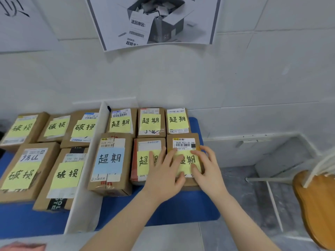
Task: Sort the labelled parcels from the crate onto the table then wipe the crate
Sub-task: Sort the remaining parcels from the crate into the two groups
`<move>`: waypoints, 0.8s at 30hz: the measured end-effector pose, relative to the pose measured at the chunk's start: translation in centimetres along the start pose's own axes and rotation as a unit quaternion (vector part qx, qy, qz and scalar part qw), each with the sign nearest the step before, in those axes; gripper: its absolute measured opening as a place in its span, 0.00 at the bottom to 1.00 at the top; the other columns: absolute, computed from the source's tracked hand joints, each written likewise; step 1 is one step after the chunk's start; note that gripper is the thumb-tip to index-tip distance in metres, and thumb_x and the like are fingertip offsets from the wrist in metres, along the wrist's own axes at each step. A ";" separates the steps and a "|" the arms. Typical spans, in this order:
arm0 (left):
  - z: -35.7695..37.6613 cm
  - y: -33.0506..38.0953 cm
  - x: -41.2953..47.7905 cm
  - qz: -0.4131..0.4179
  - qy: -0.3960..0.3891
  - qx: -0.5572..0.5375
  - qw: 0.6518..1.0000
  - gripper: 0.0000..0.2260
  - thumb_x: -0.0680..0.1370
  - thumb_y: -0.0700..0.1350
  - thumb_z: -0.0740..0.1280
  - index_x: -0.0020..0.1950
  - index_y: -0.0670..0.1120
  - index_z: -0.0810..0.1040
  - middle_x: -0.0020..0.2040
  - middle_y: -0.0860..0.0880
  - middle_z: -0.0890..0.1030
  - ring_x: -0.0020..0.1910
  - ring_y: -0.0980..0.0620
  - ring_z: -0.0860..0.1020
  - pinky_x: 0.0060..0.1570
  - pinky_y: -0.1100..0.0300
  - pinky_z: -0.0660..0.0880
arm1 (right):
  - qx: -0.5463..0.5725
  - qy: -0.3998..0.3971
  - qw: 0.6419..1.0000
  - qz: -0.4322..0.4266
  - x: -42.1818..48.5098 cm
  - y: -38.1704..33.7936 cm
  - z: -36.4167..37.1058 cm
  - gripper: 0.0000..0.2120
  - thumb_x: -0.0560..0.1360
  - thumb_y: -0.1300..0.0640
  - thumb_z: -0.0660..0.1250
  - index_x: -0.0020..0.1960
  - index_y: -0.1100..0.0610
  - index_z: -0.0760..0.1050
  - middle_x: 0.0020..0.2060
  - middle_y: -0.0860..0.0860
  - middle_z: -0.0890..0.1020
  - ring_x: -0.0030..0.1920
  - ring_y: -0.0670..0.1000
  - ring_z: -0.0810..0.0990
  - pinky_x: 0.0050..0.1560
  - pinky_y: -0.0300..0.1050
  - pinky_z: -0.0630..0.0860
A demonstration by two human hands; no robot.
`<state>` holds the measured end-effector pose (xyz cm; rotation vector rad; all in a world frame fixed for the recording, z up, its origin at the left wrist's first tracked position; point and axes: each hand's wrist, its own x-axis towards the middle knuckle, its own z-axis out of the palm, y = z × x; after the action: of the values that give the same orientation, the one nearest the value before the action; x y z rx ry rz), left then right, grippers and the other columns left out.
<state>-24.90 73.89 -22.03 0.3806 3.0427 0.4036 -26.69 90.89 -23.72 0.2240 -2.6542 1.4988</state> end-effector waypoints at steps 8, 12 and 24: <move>-0.4 -0.7 0.8 0.020 -0.013 0.012 1.000 0.25 0.76 0.58 0.54 0.70 0.50 0.70 0.73 0.48 0.69 0.74 0.40 0.63 0.69 0.34 0.57 | 0.004 -0.012 1.000 0.003 1.1 0.3 0.0 0.15 0.76 0.64 0.66 0.61 0.53 0.74 0.67 0.44 0.65 0.62 0.29 0.65 0.50 0.23 0.70; -1.3 -1.1 0.8 0.008 -0.024 -0.035 0.999 0.26 0.77 0.59 0.50 0.74 0.53 0.66 0.76 0.54 0.63 0.77 0.48 0.56 0.74 0.43 0.49 | -0.002 -0.020 1.000 0.007 1.2 0.1 -0.1 0.15 0.77 0.63 0.66 0.61 0.51 0.74 0.67 0.42 0.65 0.62 0.28 0.64 0.50 0.24 0.70; -8.8 -0.9 -6.0 -0.015 -0.049 -0.184 0.982 0.21 0.82 0.48 0.57 0.76 0.54 0.63 0.78 0.56 0.56 0.76 0.57 0.52 0.70 0.55 0.61 | -0.133 -0.006 0.989 0.071 0.9 -2.0 -0.4 0.15 0.80 0.57 0.61 0.66 0.51 0.74 0.73 0.51 0.64 0.66 0.51 0.68 0.61 0.41 0.69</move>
<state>-20.04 69.34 -13.69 0.3182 2.7912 0.8954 -27.25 90.14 -21.68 0.0261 -2.8939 1.1576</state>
